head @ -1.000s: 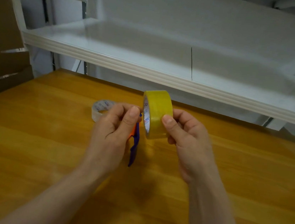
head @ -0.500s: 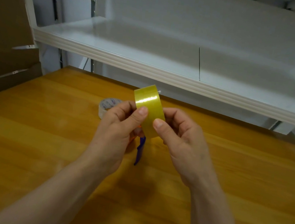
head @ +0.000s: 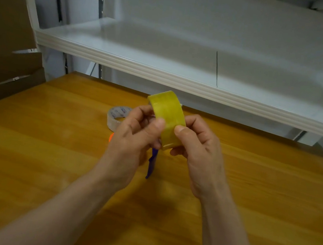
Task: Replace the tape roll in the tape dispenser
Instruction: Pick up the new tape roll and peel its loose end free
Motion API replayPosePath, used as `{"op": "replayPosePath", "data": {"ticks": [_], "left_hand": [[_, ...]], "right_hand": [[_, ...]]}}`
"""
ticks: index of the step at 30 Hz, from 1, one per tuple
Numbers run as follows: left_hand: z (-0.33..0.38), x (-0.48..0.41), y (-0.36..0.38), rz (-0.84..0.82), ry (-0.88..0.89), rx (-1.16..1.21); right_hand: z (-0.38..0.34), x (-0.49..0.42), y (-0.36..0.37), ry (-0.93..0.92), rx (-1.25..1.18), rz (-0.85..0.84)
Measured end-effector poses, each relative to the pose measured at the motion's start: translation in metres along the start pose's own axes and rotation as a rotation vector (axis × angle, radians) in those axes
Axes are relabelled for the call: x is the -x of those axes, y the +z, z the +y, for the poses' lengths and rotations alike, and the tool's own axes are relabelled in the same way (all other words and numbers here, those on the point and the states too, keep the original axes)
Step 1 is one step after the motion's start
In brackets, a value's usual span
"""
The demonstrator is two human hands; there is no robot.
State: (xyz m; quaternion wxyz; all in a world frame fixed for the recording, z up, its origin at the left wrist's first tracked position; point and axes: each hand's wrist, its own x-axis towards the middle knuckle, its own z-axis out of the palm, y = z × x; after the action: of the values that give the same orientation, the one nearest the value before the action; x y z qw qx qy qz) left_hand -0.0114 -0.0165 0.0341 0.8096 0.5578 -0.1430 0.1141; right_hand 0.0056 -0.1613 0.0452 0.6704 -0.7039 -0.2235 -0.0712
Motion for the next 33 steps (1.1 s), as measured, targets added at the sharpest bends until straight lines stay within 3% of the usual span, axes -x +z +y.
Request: {"op": "replayPosePath", "data": {"ticks": [5, 17, 24, 33], "left_hand": [[-0.001, -0.005, -0.009, 0.024, -0.066, 0.112], [-0.007, 0.005, 0.003, -0.076, 0.049, -0.265], [0.001, -0.004, -0.01, 0.011, -0.08, 0.068], [-0.003, 0.004, 0.002, -0.081, 0.089, -0.215]], "right_hand": [[-0.001, 0.002, 0.003, -0.067, 0.068, -0.015], [0.002, 0.0, 0.001, -0.005, 0.01, 0.029], [0.001, 0.0, 0.002, -0.03, 0.01, -0.033], [0.002, 0.0, 0.003, 0.002, -0.025, -0.007]]}}
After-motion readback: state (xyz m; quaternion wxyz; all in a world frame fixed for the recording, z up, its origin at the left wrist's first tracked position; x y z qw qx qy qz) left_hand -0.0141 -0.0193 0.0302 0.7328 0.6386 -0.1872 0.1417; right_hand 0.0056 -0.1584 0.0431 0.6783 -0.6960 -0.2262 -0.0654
